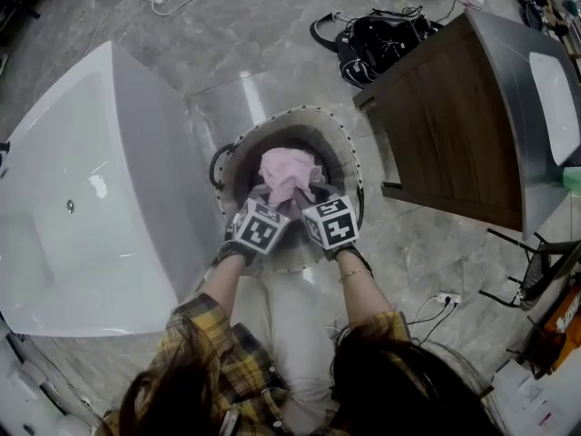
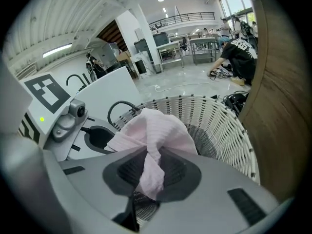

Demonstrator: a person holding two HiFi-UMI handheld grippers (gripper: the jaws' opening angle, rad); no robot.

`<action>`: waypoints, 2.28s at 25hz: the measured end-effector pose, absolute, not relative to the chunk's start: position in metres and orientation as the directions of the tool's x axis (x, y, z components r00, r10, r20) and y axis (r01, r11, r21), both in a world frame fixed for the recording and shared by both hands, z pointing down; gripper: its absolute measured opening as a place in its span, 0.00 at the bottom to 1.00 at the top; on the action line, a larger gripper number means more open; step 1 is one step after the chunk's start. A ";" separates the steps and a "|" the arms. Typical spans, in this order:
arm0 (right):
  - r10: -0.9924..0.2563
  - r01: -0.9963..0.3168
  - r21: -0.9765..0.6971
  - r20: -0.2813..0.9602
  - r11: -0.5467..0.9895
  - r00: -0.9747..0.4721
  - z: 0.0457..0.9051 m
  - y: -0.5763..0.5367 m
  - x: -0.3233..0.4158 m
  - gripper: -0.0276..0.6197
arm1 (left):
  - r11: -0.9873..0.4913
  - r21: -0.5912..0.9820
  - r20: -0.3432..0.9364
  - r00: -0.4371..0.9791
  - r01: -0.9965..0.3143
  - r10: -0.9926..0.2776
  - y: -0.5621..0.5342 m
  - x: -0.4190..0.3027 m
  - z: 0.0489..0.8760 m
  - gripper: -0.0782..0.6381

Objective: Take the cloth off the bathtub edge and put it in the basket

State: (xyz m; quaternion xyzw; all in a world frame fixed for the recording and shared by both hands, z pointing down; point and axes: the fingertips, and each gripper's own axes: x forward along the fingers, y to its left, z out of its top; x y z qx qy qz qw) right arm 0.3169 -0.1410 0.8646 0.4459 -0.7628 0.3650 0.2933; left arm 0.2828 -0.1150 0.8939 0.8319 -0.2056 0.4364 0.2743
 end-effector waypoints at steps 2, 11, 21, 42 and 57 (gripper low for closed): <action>-0.454 -0.896 -0.296 0.783 0.331 -0.426 0.873 -0.138 0.317 0.16 | -0.773 0.263 0.852 0.515 -0.577 -0.095 -0.113 0.281 0.902 0.25; -0.422 -0.908 -0.311 0.809 0.282 -0.408 0.891 -0.130 0.324 0.21 | -0.757 0.246 0.883 0.462 -0.606 -0.083 -0.115 0.270 0.917 0.35; -0.421 -0.925 -0.280 0.829 0.258 -0.368 0.863 -0.125 0.332 0.21 | -0.761 0.221 0.878 0.464 -0.610 -0.118 -0.119 0.268 0.880 0.39; -0.541 -0.936 -0.228 0.768 0.267 -0.342 0.682 -0.120 0.316 0.21 | -0.758 0.204 0.807 0.544 -0.619 -0.228 -0.121 0.267 0.699 0.34; -0.669 -0.929 -0.146 0.657 0.339 -0.347 0.514 -0.122 0.283 0.18 | -0.751 0.206 0.678 0.645 -0.627 -0.353 -0.122 0.254 0.537 0.22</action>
